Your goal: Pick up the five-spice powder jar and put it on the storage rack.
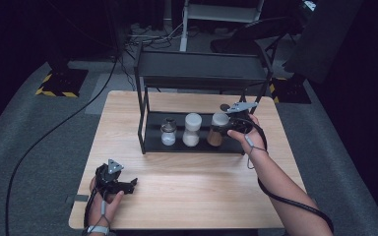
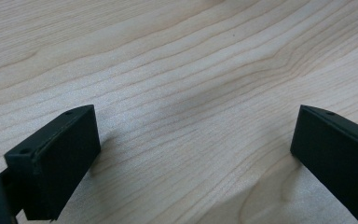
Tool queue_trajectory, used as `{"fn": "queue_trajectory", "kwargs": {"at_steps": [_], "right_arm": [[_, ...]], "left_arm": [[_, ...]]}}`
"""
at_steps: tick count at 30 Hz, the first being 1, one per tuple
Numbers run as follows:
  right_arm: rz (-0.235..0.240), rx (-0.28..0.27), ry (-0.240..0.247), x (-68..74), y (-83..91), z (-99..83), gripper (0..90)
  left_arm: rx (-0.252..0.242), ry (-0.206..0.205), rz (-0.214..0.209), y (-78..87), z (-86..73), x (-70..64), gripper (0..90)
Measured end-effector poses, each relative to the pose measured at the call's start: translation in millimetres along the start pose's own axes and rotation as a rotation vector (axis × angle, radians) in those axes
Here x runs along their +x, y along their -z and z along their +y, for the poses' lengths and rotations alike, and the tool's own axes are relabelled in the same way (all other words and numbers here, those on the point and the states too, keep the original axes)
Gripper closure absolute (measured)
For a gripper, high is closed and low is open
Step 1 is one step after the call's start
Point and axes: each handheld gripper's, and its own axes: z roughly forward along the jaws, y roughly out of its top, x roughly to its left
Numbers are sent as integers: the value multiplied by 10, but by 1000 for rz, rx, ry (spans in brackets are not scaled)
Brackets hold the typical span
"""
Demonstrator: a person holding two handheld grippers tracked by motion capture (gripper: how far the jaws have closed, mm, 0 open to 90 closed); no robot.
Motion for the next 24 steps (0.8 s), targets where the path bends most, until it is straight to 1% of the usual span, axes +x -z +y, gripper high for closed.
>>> {"fn": "queue_trajectory", "kwargs": {"at_steps": [4,7,12,20,21,22,23,24], "right_arm": [[-7,17,-4,0,-62,-19,334],[-6,14,-21,-14,-92,-47,334],[-5,10,-30,-26,-138,-83,334],[-3,10,-29,-42,-146,-84,329],[1,4,-30,-47,-145,-90,290],[11,-15,-46,-60,-137,-106,246],[17,-25,-56,-72,-123,-103,234],[17,-34,-55,-68,-102,-93,218]], "left_arm": [[0,0,0,0,0,1,5],[0,-2,0,0,0,1,5],[2,-3,-2,0,3,3,2],[3,-3,-2,-1,6,5,1],[4,-3,-2,0,7,4,1],[4,-4,-2,0,7,4,1],[4,-3,-2,0,7,4,1],[4,-3,-2,0,7,4,1]]}}
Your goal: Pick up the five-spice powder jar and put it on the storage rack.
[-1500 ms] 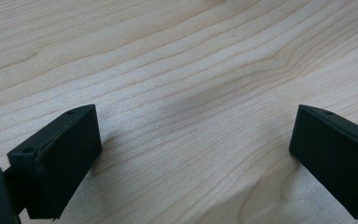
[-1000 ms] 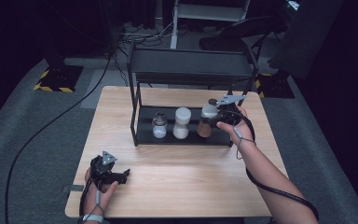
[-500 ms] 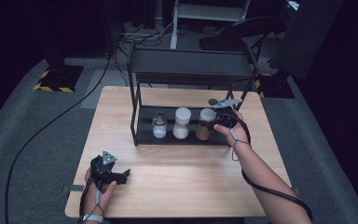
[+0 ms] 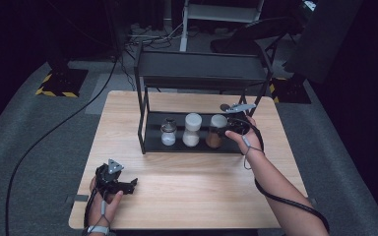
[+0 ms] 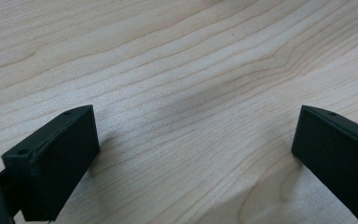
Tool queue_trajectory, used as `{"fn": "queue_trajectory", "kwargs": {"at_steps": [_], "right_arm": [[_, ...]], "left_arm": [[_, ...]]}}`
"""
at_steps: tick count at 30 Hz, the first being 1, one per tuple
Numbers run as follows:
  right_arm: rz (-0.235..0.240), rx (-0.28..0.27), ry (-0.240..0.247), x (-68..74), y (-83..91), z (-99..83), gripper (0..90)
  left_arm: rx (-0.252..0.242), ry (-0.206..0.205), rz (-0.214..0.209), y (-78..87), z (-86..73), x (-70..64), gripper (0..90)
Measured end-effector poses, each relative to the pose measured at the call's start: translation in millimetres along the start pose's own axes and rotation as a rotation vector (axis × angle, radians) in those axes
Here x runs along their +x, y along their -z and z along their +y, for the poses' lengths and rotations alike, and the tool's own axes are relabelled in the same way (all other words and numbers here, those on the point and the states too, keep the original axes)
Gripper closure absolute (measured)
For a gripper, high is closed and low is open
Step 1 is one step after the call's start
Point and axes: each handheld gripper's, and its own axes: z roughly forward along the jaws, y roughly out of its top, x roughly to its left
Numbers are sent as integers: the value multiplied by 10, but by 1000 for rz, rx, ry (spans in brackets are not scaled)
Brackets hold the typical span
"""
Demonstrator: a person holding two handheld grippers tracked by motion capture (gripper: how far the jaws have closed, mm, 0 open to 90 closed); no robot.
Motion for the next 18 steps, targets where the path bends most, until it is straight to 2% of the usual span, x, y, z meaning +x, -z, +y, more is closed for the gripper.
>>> {"fn": "queue_trajectory", "kwargs": {"at_steps": [4,8,18], "right_arm": [[-17,-12,23,56,97,70,160],[-9,-26,15,78,230,108,118],[-5,-67,36,172,681,112,97]], "left_arm": [[0,0,0,0,1,0,0],[-1,1,0,-1,-2,-1,0],[1,0,0,0,1,-1,0]]}}
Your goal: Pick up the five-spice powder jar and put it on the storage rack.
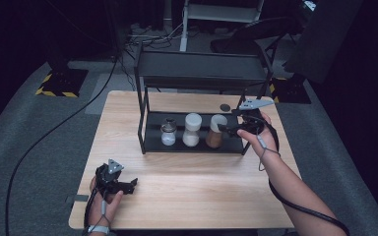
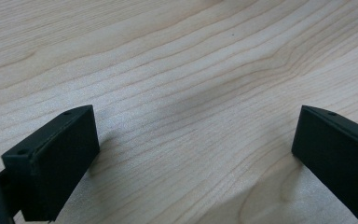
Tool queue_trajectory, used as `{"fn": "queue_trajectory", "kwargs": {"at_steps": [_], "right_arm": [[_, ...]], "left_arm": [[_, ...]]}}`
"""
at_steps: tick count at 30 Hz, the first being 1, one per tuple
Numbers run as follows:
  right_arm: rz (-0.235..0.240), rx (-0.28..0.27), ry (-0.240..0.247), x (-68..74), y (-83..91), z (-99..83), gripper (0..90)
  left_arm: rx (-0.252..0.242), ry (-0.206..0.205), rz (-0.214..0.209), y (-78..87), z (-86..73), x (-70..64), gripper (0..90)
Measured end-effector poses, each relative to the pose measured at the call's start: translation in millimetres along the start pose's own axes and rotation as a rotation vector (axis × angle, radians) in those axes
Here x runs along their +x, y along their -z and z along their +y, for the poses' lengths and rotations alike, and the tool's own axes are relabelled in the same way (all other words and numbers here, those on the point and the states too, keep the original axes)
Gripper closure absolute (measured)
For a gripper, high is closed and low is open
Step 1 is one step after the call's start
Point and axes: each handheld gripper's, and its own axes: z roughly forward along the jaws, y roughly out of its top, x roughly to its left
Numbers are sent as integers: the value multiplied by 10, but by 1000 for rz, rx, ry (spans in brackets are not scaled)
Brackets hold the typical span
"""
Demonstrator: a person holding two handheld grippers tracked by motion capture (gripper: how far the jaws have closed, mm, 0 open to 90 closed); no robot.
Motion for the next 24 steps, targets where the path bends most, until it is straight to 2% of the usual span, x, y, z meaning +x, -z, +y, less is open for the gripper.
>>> {"fn": "queue_trajectory", "kwargs": {"at_steps": [10,16,24], "right_arm": [[18,-15,-9,-3,421,-61,84],[10,-23,-12,-5,643,-124,80],[12,-24,-13,-23,848,-252,54]], "left_arm": [[0,0,0,0,0,-1,0],[0,0,0,0,0,0,0],[0,0,1,0,-1,-2,0]]}}
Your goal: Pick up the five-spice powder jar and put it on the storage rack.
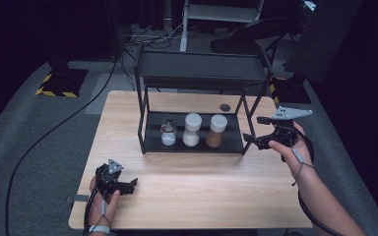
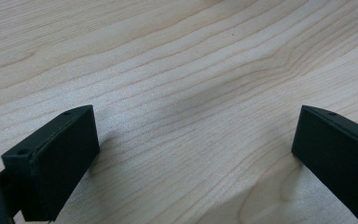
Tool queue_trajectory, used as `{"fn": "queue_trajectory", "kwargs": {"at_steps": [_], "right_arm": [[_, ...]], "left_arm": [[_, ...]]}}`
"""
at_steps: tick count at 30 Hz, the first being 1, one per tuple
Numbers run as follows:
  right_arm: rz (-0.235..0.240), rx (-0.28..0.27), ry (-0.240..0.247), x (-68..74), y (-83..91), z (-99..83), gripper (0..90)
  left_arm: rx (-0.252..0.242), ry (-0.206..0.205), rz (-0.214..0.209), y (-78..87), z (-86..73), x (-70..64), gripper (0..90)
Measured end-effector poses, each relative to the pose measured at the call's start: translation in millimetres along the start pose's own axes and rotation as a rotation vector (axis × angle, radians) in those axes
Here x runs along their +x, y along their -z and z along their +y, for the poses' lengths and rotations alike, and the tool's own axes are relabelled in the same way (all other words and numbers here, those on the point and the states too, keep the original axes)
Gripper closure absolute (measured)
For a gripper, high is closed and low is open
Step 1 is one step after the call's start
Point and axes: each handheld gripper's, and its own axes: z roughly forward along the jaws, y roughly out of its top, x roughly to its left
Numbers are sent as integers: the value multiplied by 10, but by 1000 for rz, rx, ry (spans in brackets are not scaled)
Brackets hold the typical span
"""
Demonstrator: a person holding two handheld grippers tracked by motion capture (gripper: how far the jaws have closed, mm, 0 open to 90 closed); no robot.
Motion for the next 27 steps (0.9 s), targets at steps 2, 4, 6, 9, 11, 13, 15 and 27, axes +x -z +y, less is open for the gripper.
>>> {"fn": "queue_trajectory", "kwargs": {"at_steps": [2,4,6,9,11,13,15,27], "right_arm": [[4,3,-3,-4,38,-32,32],[12,9,-6,-13,69,-60,22],[13,9,-12,-6,104,-99,22],[6,5,-24,5,134,-147,22],[2,1,-33,9,157,-191,22],[-4,-2,-39,9,174,-238,22],[-13,-2,-44,12,186,-283,22],[-36,-1,-23,20,196,-578,22]], "left_arm": [[-1,-1,0,0,-1,0,0],[0,0,0,0,0,0,0],[-1,-1,0,-1,-1,0,0],[-1,-2,1,-2,0,-3,0],[-1,-2,0,-2,0,-2,0],[-1,-3,0,-2,0,-2,0],[-1,-3,0,-2,0,-2,0],[-1,-3,0,-2,0,-3,0]]}}
